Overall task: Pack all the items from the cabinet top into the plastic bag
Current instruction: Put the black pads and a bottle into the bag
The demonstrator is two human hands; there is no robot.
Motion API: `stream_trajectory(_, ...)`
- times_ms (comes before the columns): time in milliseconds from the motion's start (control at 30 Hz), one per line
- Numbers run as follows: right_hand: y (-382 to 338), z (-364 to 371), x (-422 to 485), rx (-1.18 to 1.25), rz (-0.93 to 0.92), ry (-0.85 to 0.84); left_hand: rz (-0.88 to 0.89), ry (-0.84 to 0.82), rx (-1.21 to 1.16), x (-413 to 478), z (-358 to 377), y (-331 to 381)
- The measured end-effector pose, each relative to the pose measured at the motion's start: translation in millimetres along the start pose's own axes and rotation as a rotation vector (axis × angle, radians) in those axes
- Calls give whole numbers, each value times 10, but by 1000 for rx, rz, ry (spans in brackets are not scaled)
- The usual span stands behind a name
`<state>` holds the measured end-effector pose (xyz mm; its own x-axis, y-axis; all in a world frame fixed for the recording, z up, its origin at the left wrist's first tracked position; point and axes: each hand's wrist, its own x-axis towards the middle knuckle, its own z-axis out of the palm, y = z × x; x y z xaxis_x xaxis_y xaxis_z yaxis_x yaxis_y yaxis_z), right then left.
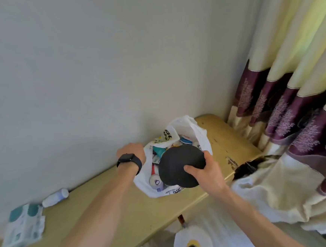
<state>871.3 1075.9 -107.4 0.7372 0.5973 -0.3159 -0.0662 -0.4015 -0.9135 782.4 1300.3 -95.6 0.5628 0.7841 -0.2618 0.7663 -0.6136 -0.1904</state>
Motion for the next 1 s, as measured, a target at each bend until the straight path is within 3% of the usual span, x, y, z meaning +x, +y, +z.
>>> stream_trajectory(233, -29, 466, 669, -318, 63, -70, -149, 100, -539, 126, 1, -300)
stream_trajectory(433, -168, 766, 975, -319, 25, -80, -124, 141, -692, 159, 7, -437)
stream_trajectory(600, 171, 713, 1031, -655, -40, -113, -64, 88, -787, 120, 93, -527)
stream_trajectory(733, 249, 623, 788, -608, -208, -122, -45, 101, -937, -57, 218, -525)
stream_trajectory(867, 307, 654, 365, -544, -500, -77, -108, 219, -1124, -401, 492, -475)
stream_trajectory(1000, 526, 917, 23, -541, -776, -230, -289, 196, -1148, -886, 1152, -550)
